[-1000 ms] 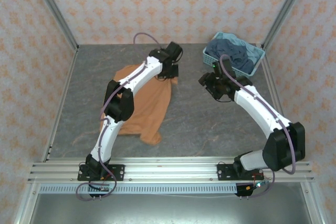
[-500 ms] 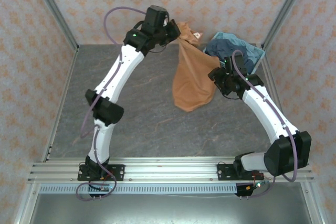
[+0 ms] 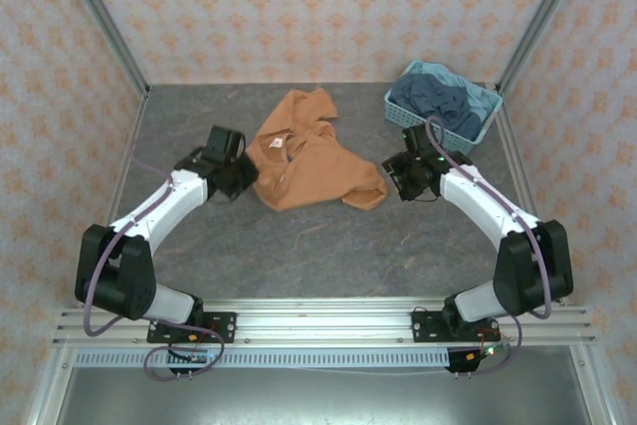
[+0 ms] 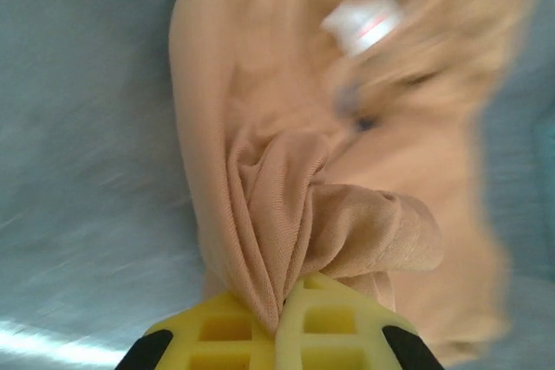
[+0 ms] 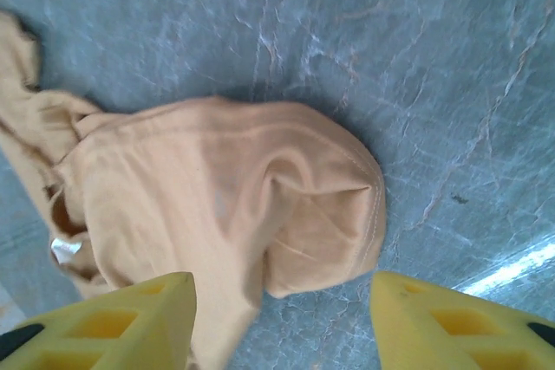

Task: Fold and stack the t-shirts

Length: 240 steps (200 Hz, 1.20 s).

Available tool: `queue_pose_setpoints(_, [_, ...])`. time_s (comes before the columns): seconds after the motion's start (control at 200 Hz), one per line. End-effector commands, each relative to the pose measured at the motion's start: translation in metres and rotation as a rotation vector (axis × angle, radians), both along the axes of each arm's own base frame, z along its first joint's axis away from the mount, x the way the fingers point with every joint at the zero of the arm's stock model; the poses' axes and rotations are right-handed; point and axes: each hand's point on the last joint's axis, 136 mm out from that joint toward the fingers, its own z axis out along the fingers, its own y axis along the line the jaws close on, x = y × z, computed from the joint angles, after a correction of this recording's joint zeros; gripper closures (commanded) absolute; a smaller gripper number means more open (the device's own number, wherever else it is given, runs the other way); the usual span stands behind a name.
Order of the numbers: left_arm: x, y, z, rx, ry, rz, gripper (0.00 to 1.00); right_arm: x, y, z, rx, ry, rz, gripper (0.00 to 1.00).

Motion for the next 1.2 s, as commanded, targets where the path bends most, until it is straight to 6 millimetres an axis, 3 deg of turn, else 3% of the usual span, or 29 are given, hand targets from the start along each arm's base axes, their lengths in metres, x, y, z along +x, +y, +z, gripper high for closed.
queue_pose_setpoints(0.0, [-0.021, 0.024, -0.015, 0.052, 0.012, 0.069, 0.94, 0.012, 0.017, 0.001, -0.027, -0.015, 0.005, 0.46])
queue_pose_setpoints(0.08, [-0.041, 0.036, -0.03, 0.088, 0.07, 0.106, 0.83, 0.022, 0.039, -0.003, -0.053, -0.016, 0.067, 0.47])
queue_pose_setpoints(0.185, [-0.058, 0.05, -0.034, 0.141, 0.134, 0.155, 0.62, 0.041, 0.077, -0.012, -0.12, -0.011, 0.188, 0.49])
queue_pose_setpoints(0.325, [-0.063, 0.064, -0.02, 0.177, 0.114, 0.212, 0.57, 0.075, 0.141, -0.016, -0.195, -0.076, 0.379, 0.48])
queue_pose_setpoints(0.435, [-0.065, 0.075, -0.004, 0.201, 0.101, 0.25, 0.57, 0.098, 0.173, -0.028, -0.242, -0.093, 0.461, 0.46])
queue_pose_setpoints(0.63, [-0.043, 0.06, 0.018, 0.144, 0.023, 0.163, 0.54, 0.138, 0.187, -0.04, -0.337, -0.179, 0.497, 0.45])
queue_pose_setpoints(0.781, [-0.017, 0.043, 0.028, 0.163, -0.011, 0.012, 0.4, 0.156, 0.196, -0.052, -0.397, -0.201, 0.566, 0.45])
queue_pose_setpoints(0.896, [0.0, 0.023, 0.016, 0.227, 0.041, -0.156, 0.36, 0.16, 0.206, -0.071, -0.407, -0.16, 0.617, 0.46])
queue_pose_setpoints(0.996, [0.007, 0.008, -0.002, 0.321, 0.117, -0.276, 0.34, 0.154, 0.203, -0.093, -0.424, -0.064, 0.622, 0.53])
queue_pose_setpoints(1.141, [0.012, 0.009, -0.029, 0.452, 0.236, -0.321, 0.33, 0.144, 0.191, -0.103, -0.451, -0.008, 0.601, 0.62])
queue_pose_setpoints(1.196, [0.019, 0.008, -0.036, 0.46, 0.241, -0.325, 0.34, 0.142, 0.188, -0.104, -0.46, 0.002, 0.599, 0.7])
